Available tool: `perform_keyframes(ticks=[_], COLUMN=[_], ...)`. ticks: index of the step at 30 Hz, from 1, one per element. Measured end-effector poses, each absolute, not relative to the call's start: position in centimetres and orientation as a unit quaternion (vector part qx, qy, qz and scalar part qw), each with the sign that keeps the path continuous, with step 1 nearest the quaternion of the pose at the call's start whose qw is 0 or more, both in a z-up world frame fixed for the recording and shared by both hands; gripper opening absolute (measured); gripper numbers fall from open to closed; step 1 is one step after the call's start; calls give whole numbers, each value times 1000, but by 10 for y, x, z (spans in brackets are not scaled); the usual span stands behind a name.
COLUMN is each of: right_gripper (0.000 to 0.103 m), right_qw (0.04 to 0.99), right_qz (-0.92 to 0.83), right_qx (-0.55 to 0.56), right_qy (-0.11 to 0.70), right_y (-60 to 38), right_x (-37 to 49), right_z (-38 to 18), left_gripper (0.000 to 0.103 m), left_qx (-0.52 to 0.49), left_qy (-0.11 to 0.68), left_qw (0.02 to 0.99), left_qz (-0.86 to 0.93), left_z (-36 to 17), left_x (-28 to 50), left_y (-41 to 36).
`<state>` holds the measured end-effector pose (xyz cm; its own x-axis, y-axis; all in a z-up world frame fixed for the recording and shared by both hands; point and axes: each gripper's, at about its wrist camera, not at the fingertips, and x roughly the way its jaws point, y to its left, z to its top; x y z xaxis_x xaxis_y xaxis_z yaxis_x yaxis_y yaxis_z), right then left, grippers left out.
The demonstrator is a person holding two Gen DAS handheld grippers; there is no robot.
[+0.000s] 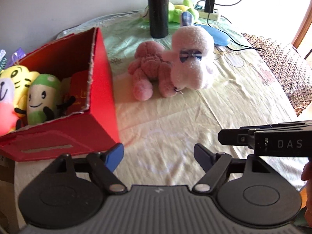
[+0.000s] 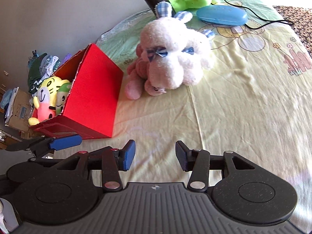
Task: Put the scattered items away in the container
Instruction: 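Reach the right gripper to the white bunny plush and close on it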
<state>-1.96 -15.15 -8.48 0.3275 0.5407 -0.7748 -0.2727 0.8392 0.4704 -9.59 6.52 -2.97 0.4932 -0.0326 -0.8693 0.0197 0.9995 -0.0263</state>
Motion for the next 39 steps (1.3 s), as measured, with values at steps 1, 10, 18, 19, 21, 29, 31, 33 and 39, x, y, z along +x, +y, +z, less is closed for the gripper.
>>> perform_keyframes(ticks=[1, 10, 18, 19, 21, 29, 31, 33, 39], right_gripper=[49, 54, 57, 63, 65, 67, 75, 78, 77], right_qw=[805, 811, 830, 832, 837, 833, 829, 829, 823], right_qz=[247, 202, 210, 213, 221, 234, 237, 235, 252], right_qx=[130, 179, 198, 200, 202, 196, 201, 195, 194], right_qy=[524, 519, 477, 471, 458, 462, 465, 469, 471], right_y=[-155, -188, -186, -184, -179, -156, -152, -147, -140], right_x=[-19, 6, 49, 56, 68, 111, 116, 120, 130], right_z=[-88, -105, -89, -87, -82, -84, -87, -90, -98], left_gripper=[81, 91, 92, 92, 92, 92, 91, 87, 67], left_qx=[-7, 14, -11, -15, -14, -22, -17, -4, 13], left_qy=[501, 418, 381, 385, 389, 388, 393, 395, 408], left_qw=[865, 905, 921, 919, 917, 918, 915, 915, 908], left_qz=[-23, -75, -85, -86, -84, -84, -85, -87, -95], left_z=[-32, -42, -46, -48, -52, -61, -64, -67, -77], left_x=[-94, -72, -15, -8, 3, 31, 37, 41, 54], left_y=[61, 39, 51, 52, 52, 51, 47, 43, 39])
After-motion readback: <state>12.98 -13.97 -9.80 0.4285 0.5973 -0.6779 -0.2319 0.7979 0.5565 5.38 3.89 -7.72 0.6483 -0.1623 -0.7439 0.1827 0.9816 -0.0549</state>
